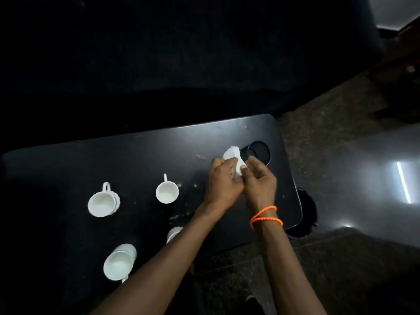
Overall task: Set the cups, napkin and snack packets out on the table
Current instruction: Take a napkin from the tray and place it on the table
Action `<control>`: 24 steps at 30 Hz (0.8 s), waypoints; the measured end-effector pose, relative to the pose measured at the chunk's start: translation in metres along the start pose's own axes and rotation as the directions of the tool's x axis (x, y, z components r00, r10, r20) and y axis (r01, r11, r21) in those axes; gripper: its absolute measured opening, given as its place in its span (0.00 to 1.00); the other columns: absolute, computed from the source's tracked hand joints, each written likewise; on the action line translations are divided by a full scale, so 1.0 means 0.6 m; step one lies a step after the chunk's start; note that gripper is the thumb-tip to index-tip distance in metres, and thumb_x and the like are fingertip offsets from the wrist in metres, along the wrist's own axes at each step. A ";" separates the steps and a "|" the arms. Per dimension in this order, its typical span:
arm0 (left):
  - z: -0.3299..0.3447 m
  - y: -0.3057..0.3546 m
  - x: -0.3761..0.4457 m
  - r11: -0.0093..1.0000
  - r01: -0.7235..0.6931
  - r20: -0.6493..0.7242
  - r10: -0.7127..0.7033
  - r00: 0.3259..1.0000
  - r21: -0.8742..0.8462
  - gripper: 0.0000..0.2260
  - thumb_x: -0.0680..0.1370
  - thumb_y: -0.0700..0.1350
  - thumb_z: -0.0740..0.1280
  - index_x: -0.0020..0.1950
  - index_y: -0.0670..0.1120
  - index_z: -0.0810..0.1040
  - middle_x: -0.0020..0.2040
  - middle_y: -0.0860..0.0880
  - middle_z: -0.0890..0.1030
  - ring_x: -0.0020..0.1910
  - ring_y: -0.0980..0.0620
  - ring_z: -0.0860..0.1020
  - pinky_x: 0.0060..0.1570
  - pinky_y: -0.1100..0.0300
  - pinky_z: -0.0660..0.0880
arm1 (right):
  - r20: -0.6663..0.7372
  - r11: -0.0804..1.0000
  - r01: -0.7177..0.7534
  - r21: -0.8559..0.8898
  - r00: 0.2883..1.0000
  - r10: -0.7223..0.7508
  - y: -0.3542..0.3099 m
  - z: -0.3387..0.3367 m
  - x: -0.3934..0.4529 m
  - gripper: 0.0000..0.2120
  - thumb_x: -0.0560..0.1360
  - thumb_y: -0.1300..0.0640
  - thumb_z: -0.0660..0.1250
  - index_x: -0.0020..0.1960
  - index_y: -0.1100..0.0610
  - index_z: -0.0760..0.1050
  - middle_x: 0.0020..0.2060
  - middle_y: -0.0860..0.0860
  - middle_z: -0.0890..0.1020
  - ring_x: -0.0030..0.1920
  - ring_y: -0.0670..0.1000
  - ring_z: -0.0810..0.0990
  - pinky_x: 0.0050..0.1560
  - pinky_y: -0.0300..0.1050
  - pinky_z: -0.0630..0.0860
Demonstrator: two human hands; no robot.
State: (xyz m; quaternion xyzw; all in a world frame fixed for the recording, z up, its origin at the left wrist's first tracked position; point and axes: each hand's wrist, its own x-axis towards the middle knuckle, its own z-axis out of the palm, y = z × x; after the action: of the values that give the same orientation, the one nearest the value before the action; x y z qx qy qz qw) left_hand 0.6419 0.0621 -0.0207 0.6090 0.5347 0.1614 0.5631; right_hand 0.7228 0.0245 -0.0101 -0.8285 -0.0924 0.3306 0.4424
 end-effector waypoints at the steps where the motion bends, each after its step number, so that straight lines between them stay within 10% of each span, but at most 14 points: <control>1: 0.019 0.012 0.005 1.000 0.003 0.039 -0.002 0.999 -0.006 0.17 0.78 0.43 0.72 0.66 0.43 0.82 0.59 0.41 0.77 0.58 0.43 0.80 0.56 0.64 0.72 | -0.041 0.999 0.013 -0.044 0.999 -0.015 -0.002 -0.019 0.015 0.16 0.76 0.68 0.69 0.62 0.57 0.82 0.56 0.55 0.86 0.58 0.53 0.84 0.66 0.55 0.78; 8: 0.101 0.086 0.022 0.992 -0.051 0.004 0.052 0.999 -0.115 0.14 0.75 0.37 0.72 0.60 0.40 0.85 0.53 0.42 0.86 0.45 0.55 0.79 0.42 0.80 0.68 | -0.058 0.965 0.145 -0.217 0.985 -0.161 -0.048 -0.112 0.070 0.19 0.74 0.69 0.68 0.62 0.57 0.82 0.55 0.55 0.86 0.56 0.52 0.85 0.64 0.53 0.80; 15: 0.129 0.112 0.036 0.954 -0.101 -0.047 0.092 0.995 -0.283 0.19 0.76 0.34 0.71 0.67 0.42 0.81 0.61 0.44 0.80 0.50 0.59 0.80 0.52 0.67 0.81 | -0.077 0.933 0.260 -0.251 0.955 -0.287 -0.085 -0.133 0.097 0.19 0.73 0.67 0.68 0.61 0.53 0.82 0.53 0.52 0.86 0.52 0.49 0.85 0.58 0.46 0.82; 24: 0.138 0.063 0.075 0.920 0.194 0.021 -0.199 0.980 -0.341 0.16 0.76 0.38 0.72 0.65 0.44 0.81 0.56 0.46 0.86 0.50 0.53 0.84 0.55 0.58 0.81 | -0.027 0.914 0.213 -0.345 0.971 -0.237 -0.042 -0.088 0.154 0.21 0.74 0.63 0.71 0.66 0.55 0.79 0.60 0.51 0.84 0.53 0.45 0.80 0.47 0.18 0.66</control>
State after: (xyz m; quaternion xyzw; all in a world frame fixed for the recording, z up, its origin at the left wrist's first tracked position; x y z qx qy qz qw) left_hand 0.7428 0.0652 -0.0324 0.4445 0.5609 0.1986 0.6697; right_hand 0.8304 0.0452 -0.0125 -0.8868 -0.2276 0.2283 0.3311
